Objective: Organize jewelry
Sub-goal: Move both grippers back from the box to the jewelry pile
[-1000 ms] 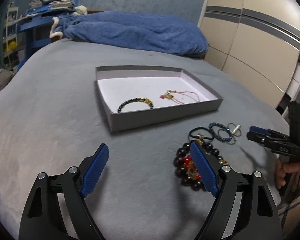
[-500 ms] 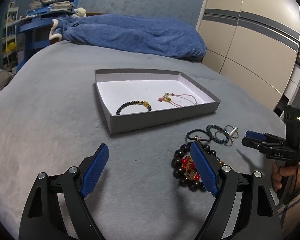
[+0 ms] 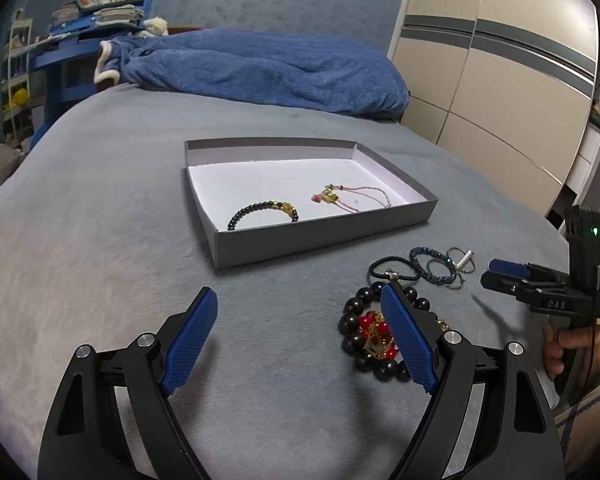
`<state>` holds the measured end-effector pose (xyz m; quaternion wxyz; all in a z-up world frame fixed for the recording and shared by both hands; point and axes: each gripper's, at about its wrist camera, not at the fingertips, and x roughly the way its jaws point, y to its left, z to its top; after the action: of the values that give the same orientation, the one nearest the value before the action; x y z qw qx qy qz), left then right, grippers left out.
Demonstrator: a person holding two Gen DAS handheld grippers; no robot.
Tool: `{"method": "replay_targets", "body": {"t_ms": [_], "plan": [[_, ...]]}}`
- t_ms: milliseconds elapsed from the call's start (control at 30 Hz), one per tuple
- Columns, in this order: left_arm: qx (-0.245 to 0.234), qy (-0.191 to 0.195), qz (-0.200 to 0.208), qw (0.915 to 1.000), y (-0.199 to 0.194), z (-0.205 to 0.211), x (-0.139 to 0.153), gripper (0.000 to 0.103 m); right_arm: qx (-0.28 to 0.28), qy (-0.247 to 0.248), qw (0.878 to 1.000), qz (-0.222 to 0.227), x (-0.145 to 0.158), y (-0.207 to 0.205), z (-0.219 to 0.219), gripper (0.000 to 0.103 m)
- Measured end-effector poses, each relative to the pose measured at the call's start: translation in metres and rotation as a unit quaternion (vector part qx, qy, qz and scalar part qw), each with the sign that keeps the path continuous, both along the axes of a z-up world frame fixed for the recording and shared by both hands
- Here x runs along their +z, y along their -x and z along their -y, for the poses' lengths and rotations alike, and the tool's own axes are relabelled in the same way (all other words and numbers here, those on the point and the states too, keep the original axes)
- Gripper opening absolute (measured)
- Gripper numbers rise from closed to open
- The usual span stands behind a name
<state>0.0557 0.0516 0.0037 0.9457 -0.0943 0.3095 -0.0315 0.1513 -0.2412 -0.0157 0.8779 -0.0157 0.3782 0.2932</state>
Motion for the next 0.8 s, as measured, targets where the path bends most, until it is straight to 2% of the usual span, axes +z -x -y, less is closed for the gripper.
{"method": "replay_targets", "body": {"t_ms": [267, 567, 667, 800], "plan": [[-0.061, -0.026, -0.014, 0.9977, -0.004, 0.025, -0.001, 0.084, 0.001, 0.001, 1.000, -0.005, -0.002, 0.000, -0.001, 0.076], [-0.077, -0.019, -0.028, 0.9964, -0.007, 0.029, -0.004, 0.084, 0.002, 0.000, 1.000, -0.008, -0.004, 0.000, -0.001, 0.076], [-0.093, -0.025, -0.042, 0.9944, -0.014, 0.036, -0.006, 0.078, 0.002, 0.000, 1.000, -0.008, -0.004, 0.000, -0.001, 0.076], [-0.109, -0.017, -0.060, 0.9921, -0.021, 0.040, -0.011, 0.056, 0.001, -0.001, 1.000, -0.008, -0.004, 0.001, 0.000, 0.076]]}}
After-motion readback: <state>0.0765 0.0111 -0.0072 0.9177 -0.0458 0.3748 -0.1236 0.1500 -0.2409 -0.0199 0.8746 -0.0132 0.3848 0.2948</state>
